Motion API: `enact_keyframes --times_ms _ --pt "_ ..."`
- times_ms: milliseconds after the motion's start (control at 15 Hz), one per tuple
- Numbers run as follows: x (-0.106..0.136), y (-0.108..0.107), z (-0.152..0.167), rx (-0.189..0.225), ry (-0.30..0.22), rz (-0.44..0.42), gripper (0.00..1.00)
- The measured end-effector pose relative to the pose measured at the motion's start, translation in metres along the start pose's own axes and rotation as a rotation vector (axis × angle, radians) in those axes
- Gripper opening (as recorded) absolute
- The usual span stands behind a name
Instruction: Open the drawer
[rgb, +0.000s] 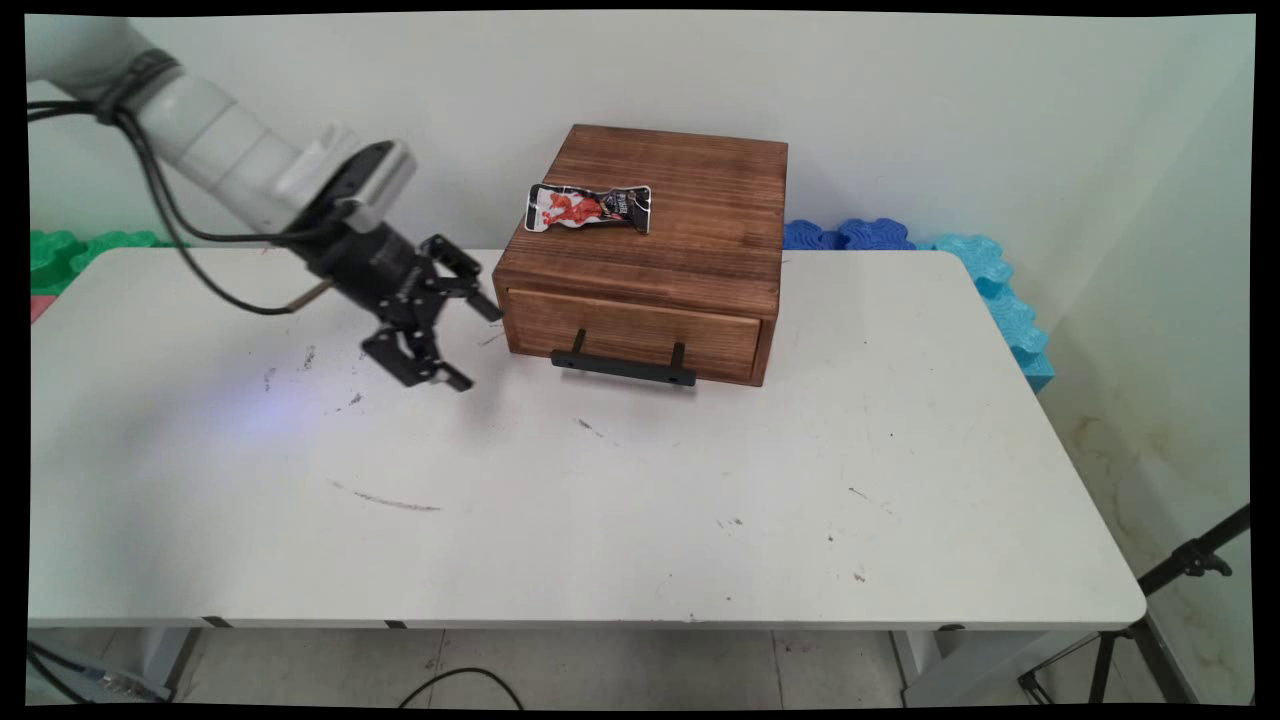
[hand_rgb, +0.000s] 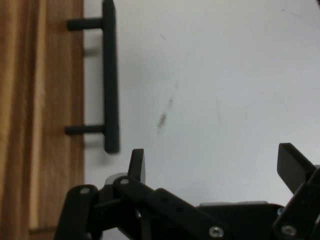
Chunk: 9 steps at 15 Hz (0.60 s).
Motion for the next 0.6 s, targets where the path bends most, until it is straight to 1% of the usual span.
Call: enact_keyframes --times_ms 133,333,600 --pt "0.015 -0.003 0.012 0.018 -0.014 0.02 1.0" --pt "0.041 -0.008 0.038 0.054 -0.046 0.059 1.0" --pt "0.063 -0.013 0.069 0.093 -0.087 0.098 1.0"
